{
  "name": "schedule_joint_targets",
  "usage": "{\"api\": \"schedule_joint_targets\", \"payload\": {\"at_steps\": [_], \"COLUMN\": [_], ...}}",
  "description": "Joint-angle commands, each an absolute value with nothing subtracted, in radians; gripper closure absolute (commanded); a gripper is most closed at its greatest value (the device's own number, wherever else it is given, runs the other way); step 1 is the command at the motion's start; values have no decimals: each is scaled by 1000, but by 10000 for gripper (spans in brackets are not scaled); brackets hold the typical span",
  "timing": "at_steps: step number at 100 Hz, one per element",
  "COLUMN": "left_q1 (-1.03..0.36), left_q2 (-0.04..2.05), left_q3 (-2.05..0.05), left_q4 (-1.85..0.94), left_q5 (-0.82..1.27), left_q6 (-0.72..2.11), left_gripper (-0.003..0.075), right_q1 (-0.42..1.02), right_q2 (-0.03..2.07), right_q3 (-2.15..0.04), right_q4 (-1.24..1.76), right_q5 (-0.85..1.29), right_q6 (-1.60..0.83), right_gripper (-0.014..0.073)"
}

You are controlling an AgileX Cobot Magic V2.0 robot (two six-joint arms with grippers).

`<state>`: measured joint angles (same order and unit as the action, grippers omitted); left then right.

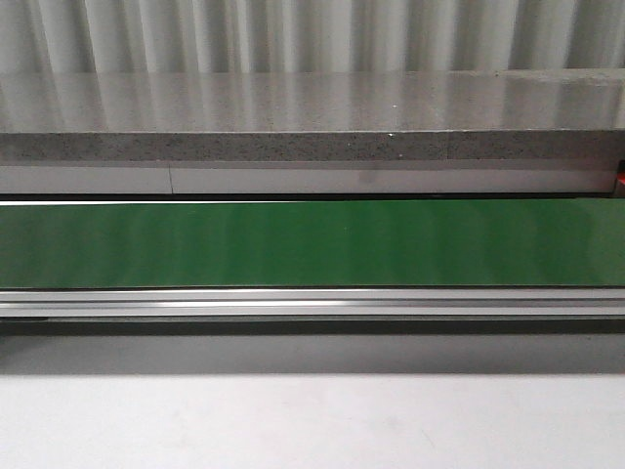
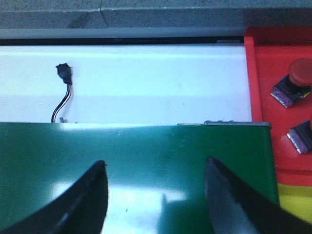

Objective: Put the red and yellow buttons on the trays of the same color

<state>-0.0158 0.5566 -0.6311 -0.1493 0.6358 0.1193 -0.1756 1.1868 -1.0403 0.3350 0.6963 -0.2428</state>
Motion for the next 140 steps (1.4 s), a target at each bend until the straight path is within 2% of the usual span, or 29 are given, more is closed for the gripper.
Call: {"api": "schedule_joint_targets", "payload": {"at_steps": [1, 22, 43, 84, 92, 99, 103, 106, 118, 123, 129, 140], "left_q1": [-24, -24, -24, -24, -24, -24, -24, -24, -24, -24, -24, -24], "left_q2": [560, 560, 560, 560, 560, 560, 560, 560, 560, 560, 560, 560], "left_q3": [-658, -658, -658, -658, -658, -658, -658, -658, -658, -658, -658, -658], "left_q4": [-165, -165, -165, -165, -165, -165, -165, -165, -165, -165, -165, -165], "left_q5": [562, 562, 562, 547, 567, 578, 581, 581, 585, 583, 585, 577], "left_q6": [121, 121, 121, 121, 121, 121, 121, 121, 121, 121, 121, 121], "left_gripper": [740, 740, 740, 739, 720, 638, 561, 497, 164, 73, 24, 54], "right_q1": [-165, -165, -165, -165, -165, -165, -165, -165, -165, -165, -165, -165], "right_q2": [1121, 1008, 936, 929, 929, 929, 929, 929, 929, 929, 929, 929], "right_q3": [-1022, -911, -881, -880, -880, -880, -880, -880, -880, -880, -880, -880], "right_q4": [348, 348, 348, 349, 349, 349, 349, 349, 349, 349, 349, 349], "right_q5": [666, 660, 666, 759, 763, 763, 763, 763, 763, 763, 763, 763], "right_q6": [-258, -258, -258, -258, -258, -258, -258, -258, -258, -258, -258, -258], "right_gripper": [235, 413, 667, 661, 661, 661, 661, 661, 661, 661, 661, 661]}}
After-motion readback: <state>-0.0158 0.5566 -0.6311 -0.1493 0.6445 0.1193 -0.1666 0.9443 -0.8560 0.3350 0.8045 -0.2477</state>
